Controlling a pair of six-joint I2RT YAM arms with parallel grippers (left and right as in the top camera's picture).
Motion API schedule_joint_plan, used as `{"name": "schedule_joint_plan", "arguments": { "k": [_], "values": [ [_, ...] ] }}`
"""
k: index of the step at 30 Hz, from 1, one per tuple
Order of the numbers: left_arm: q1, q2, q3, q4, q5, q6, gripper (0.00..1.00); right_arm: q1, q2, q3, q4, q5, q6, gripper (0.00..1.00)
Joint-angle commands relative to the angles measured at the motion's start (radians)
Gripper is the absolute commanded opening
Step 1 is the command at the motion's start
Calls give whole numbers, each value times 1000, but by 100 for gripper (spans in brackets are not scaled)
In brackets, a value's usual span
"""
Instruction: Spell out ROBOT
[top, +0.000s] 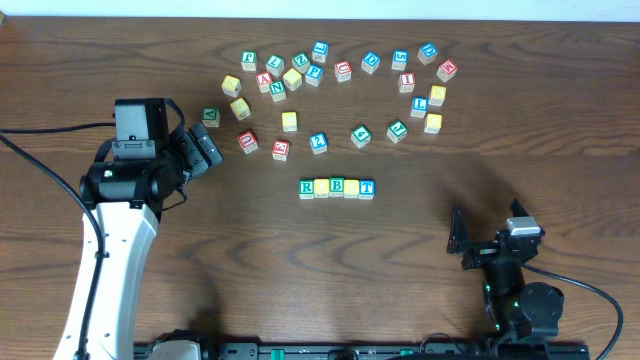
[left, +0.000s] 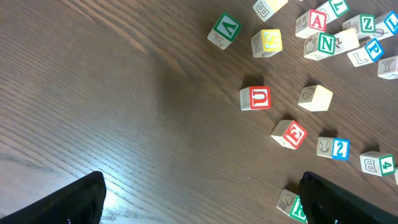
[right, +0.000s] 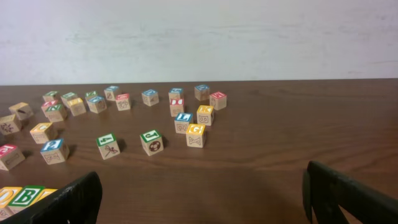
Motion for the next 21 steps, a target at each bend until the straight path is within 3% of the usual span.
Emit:
{"name": "schedule_joint_plan", "arguments": {
  "k": [1,21],
  "values": [
    [3,6,19,-3,-12,3,98,4,-7,-3,-5,8,-19,99],
    [3,6,19,-3,-12,3,98,4,-6,-3,-3,4,-18,99]
  ]
}}
